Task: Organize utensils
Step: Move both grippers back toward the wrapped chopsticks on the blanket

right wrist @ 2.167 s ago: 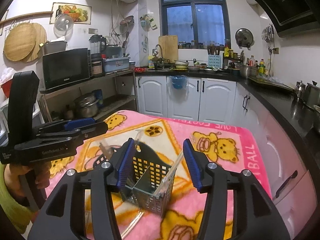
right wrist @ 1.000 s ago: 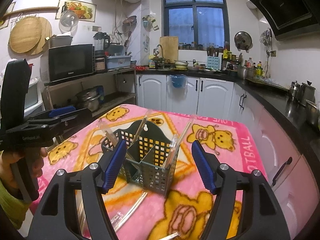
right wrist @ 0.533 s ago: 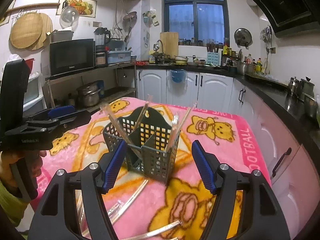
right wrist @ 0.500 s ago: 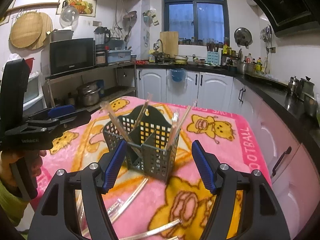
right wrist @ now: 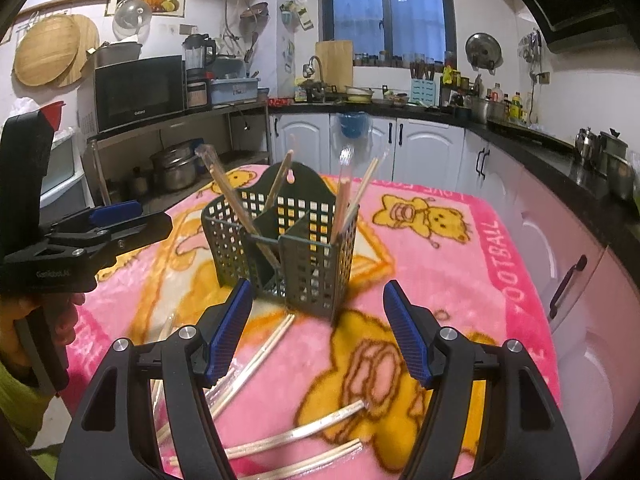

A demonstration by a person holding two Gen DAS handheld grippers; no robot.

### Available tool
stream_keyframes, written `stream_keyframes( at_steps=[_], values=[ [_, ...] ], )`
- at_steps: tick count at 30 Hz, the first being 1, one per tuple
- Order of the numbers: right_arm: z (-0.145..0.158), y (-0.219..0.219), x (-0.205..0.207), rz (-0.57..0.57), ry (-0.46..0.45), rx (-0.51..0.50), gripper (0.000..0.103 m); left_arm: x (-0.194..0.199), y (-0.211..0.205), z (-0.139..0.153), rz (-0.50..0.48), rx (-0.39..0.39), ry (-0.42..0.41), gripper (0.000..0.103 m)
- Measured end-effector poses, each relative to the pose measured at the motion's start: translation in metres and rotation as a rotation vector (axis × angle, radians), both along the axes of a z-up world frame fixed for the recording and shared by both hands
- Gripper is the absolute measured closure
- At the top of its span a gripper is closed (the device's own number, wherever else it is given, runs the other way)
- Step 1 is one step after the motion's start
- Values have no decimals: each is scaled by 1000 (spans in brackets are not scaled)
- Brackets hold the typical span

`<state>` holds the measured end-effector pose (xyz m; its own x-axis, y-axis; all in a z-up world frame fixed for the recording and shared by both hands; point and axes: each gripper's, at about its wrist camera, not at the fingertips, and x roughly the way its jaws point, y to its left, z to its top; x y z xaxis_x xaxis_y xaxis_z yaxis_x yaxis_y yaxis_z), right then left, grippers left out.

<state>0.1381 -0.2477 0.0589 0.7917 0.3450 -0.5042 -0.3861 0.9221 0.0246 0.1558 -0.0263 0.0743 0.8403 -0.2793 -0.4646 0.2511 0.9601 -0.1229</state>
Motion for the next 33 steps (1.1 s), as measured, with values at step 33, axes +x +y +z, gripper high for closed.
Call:
stream_keyframes(
  at_steps=[33],
  values=[
    [-56,-29,-12,-68,136,2,38,-5,-28,-81,-89,81,237,38]
  ],
)
